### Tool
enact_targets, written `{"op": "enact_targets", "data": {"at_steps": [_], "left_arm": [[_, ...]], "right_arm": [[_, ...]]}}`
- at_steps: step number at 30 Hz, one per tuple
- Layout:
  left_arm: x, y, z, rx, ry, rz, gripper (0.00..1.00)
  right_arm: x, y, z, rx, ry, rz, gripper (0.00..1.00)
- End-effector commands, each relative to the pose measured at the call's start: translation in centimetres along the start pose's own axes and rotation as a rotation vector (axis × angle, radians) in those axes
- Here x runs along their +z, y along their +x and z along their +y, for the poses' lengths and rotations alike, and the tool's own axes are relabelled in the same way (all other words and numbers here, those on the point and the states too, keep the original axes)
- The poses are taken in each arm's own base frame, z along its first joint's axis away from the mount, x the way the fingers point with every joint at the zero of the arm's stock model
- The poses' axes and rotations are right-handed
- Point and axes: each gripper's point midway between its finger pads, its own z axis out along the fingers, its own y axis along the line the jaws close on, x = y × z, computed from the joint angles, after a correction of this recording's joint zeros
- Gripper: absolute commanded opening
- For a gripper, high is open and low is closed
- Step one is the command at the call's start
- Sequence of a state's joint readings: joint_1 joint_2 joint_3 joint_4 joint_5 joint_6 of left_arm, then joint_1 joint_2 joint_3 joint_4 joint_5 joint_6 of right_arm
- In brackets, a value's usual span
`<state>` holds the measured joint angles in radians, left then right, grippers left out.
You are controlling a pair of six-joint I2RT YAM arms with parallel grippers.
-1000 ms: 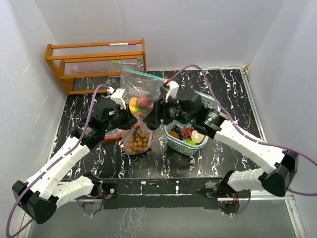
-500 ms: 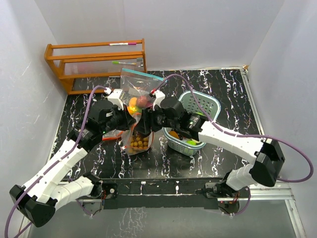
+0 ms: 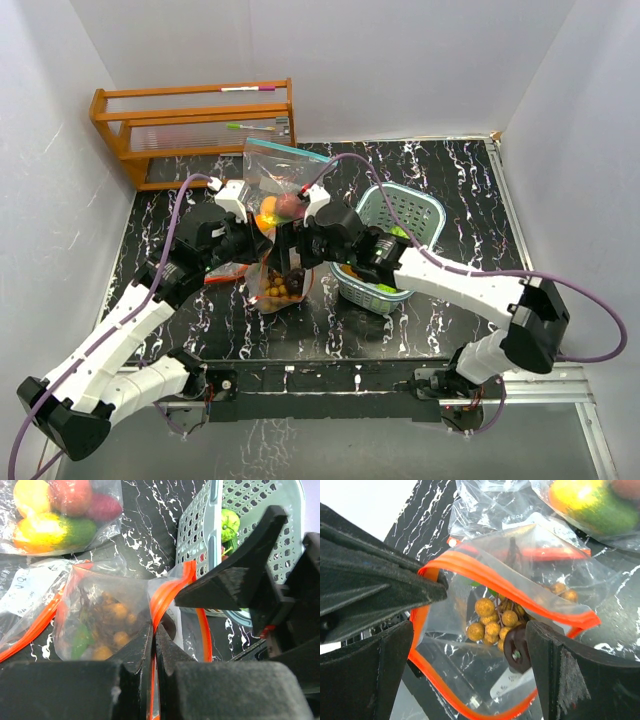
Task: Place the food in the zip-top bag and seal the zipper
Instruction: Place the fake fruit in the zipper food storage bag, then pick up the fake fruit from the bin.
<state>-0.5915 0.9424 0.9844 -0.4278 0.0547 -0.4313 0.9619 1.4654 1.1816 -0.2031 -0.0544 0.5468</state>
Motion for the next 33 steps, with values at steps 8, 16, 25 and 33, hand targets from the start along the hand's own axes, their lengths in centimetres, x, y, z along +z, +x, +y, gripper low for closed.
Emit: {"op": "enact_targets", "data": {"at_steps": [8, 16, 25, 33], "left_arm": [[-1.1, -0.8, -0.4, 0.006, 0.014, -0.035, 0.00], [-0.9, -0.4, -0.3, 0.008, 0.013, -0.019, 0.00], [-1.0, -0.3, -0.1, 0.010, 0.002, -0.022, 0.00], [-1.2, 0.1, 0.2, 0.009, -0.003, -0.025, 0.00]], "right_arm": [[-11.9, -4.9, -5.1, 0.068, 0.388, -0.224, 0.98], [-14.6, -0.4, -12.6, 0.215, 0.631, -0.081, 0.98], [-11.0, 2.2, -15.1, 0.247, 0.534, 0.058, 0.98], [-8.4, 4.5, -15.4, 0.251, 0.441, 0.147, 0.94]]}}
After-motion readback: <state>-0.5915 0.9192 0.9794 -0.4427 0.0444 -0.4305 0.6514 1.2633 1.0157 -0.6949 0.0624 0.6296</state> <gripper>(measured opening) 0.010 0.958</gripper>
